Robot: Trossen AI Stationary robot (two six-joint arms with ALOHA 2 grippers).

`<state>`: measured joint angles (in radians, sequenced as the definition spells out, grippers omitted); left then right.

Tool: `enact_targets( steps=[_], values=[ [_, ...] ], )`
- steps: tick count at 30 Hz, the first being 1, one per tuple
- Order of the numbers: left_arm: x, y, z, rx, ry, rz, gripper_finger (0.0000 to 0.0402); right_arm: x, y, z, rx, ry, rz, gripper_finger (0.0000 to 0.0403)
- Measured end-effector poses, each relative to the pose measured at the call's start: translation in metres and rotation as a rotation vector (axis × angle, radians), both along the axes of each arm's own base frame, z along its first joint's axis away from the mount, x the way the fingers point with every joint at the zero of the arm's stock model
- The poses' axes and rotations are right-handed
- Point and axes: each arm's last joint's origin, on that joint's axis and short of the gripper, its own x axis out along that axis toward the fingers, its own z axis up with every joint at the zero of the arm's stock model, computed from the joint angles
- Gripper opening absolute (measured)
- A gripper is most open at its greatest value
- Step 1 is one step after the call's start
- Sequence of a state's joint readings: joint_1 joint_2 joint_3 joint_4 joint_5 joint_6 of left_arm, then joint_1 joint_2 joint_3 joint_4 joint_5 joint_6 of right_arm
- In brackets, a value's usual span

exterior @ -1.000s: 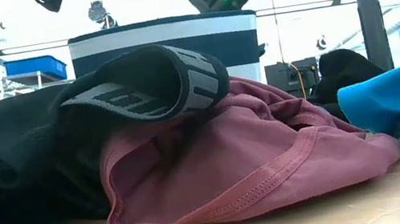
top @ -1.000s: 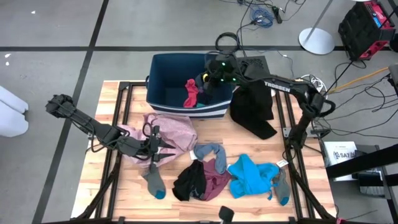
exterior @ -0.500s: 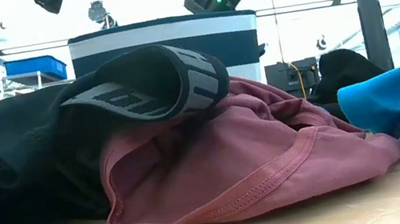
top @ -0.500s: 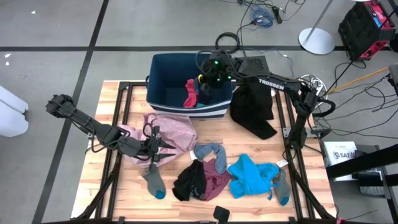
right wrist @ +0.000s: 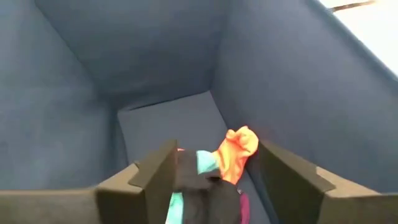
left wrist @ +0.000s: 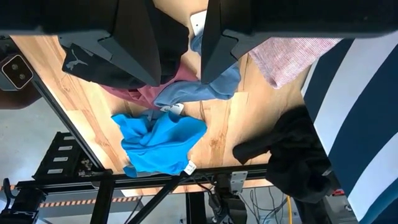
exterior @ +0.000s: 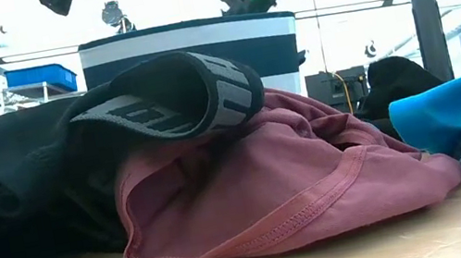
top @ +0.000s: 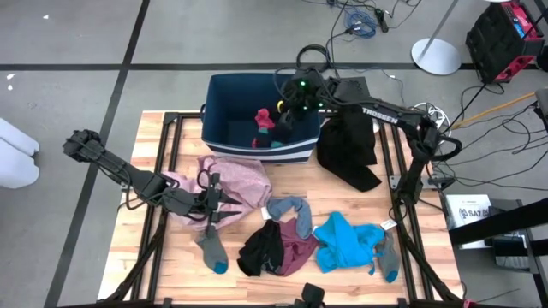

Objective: Sort clothes
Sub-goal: Put the dark blue sock into the blue laundry organizer, then put the gray sock into the blue laundry organizer

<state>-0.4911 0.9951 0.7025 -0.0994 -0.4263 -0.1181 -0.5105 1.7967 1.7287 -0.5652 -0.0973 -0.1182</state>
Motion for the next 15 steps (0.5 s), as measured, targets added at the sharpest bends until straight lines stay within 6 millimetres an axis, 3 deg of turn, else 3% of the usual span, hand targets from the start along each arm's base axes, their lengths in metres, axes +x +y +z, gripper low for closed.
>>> enact_targets(
  steps=[7,15],
  values=[
    [0.000,0.000,0.000,-0.005,0.001,0.002,0.0125,-0.032,0.019,0.037,-0.014,-0.022,0.010,0.0220],
    [0.000,0.000,0.000,-0.012,0.003,-0.008,0.0125,-0.060,0.087,0.064,0.052,0.047,0.139,0.0216]
  ],
)
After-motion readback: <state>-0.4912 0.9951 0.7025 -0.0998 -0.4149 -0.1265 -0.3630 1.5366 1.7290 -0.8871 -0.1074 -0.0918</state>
